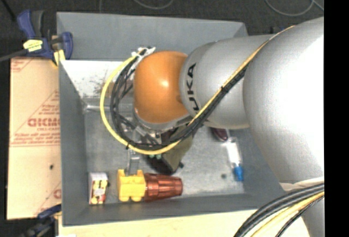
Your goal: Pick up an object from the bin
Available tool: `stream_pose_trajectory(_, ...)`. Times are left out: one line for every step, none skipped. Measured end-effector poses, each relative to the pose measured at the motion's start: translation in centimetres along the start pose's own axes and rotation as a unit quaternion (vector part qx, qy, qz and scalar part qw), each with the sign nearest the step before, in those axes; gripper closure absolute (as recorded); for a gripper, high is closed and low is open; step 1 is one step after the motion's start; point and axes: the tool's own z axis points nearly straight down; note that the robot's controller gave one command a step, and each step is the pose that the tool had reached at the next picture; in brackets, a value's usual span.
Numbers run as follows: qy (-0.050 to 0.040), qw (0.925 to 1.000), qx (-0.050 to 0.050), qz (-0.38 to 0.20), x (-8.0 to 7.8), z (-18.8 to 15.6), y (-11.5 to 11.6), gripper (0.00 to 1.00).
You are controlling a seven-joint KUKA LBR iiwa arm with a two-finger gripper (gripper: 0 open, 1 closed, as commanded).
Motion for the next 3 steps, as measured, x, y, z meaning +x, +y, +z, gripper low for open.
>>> stream_pose_trajectory(-0.0037, 1.0, -0.001, 0.002, -0.2, -0.5, -0.1, 0.0)
stream_pose_trajectory(-0.004, 0.9996, -0.001, -0.029, 0.3, 0.9, -3.0, 0.0)
stream_pose_trajectory(-0.0052, 0.9988, 0.0, -0.048, 0.7, 3.6, -6.3, 0.0)
